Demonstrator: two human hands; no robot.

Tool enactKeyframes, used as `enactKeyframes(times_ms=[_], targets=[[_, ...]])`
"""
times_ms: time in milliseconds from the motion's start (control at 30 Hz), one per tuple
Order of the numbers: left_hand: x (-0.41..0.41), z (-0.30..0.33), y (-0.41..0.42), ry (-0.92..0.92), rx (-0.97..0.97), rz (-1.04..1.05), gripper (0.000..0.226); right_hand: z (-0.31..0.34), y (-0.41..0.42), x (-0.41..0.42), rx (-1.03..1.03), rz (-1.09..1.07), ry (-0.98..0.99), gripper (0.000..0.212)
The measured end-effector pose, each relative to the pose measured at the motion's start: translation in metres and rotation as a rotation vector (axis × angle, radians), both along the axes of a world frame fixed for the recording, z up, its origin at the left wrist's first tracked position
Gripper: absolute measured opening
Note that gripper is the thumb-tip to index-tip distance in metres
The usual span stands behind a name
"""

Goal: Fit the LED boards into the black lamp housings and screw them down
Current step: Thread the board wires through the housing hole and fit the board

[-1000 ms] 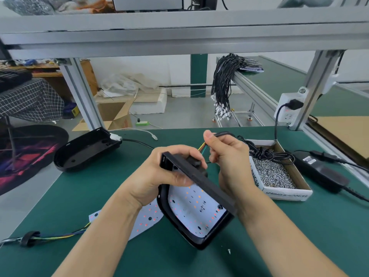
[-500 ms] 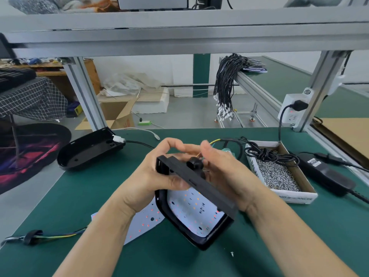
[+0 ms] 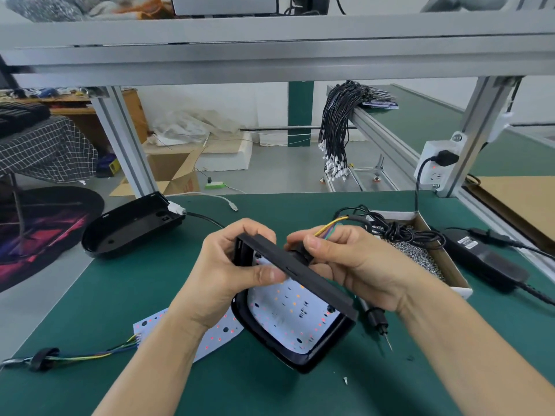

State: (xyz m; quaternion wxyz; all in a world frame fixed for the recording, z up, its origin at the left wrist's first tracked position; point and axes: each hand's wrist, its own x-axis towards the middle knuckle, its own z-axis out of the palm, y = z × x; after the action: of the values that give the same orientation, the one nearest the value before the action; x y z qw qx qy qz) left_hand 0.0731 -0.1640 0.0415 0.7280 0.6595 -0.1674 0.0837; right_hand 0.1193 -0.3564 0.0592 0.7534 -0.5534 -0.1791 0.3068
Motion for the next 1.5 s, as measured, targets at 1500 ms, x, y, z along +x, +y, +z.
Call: enactKeyframes(times_ms=[1500], targets=[[-0.010,-0.003,-0.013,-0.215,0.122,0.174,0.032,0.018,0.001,-0.004,-0.075,0.095,0.060,0.024]])
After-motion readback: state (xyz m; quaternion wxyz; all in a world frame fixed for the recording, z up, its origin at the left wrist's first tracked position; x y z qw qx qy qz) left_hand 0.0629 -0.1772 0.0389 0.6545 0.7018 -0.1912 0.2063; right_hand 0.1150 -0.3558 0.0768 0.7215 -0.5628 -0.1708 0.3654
